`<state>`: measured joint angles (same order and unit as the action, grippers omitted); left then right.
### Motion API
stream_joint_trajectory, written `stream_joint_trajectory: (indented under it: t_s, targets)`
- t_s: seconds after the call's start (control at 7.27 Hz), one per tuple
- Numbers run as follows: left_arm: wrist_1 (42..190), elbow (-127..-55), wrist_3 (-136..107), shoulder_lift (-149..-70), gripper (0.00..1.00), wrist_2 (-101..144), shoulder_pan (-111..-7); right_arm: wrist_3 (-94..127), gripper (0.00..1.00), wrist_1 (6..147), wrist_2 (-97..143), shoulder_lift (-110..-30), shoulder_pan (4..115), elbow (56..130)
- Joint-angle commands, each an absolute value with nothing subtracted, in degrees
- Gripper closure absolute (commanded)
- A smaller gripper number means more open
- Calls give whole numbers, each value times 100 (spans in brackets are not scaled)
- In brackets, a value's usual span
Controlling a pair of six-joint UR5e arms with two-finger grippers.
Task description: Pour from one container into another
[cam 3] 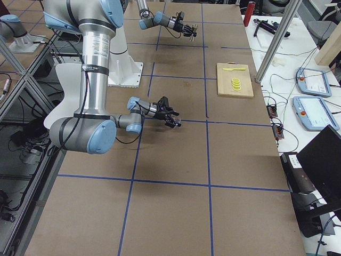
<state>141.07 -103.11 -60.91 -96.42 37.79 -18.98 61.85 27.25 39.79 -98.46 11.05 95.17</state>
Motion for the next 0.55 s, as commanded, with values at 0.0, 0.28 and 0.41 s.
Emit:
stream_joint_trajectory:
  t_s: [0.0, 0.28, 0.41]
  targets:
    - [14106, -10318, -6082, -9642, 100, 3779, -1898, 6196, 9, 2725, 3999, -9826, 1116, 9466]
    - [14106, -10318, -6082, -9642, 100, 3779, -1898, 6205, 10, 2725, 3999, -9826, 1142, 9448]
    - [14106, -10318, -6082, -9650, 100, 3779, -1898, 6205, 10, 2716, 3999, -9817, 1143, 9448]
